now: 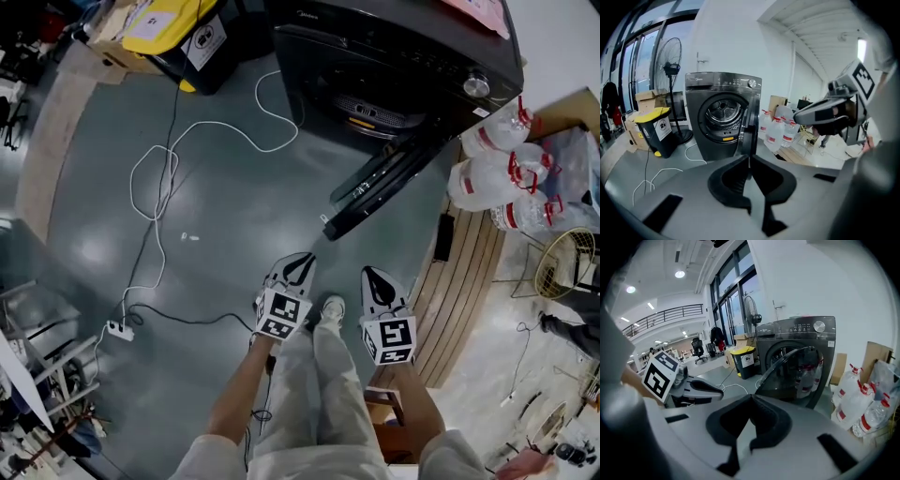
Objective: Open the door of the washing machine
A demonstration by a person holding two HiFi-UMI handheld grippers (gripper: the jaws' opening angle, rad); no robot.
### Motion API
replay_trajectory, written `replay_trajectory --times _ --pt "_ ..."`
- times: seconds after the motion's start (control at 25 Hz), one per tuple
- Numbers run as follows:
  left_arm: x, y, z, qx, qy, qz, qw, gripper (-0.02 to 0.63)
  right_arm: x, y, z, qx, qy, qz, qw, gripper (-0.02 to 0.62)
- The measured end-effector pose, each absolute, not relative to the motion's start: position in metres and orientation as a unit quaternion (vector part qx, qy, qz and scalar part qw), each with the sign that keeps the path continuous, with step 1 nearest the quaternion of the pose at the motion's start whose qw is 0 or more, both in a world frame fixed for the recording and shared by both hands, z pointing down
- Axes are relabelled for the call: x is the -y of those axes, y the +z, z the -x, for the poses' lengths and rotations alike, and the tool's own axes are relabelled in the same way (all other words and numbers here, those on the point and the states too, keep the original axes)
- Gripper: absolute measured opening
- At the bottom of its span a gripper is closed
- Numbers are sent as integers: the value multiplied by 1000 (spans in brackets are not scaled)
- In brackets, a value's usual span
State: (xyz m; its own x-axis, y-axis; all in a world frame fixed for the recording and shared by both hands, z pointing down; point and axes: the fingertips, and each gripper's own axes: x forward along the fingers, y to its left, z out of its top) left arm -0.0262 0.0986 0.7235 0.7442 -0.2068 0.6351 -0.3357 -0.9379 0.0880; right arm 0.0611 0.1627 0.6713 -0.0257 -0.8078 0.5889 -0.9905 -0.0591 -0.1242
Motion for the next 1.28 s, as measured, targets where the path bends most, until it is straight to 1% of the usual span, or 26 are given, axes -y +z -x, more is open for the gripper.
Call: replay_trajectory --times 0.24,0.52,1.28 --pt "-93 694 59 159 306 -931 119 8 -162 662 -44 666 270 -673 175 -2" --pt "-84 641 87 198 278 -930 133 8 -156 620 -38 665 258 -681 164 -2" --pt "-61 468 87 237 219 -942 98 8 -158 456 -77 650 200 -722 128 -2"
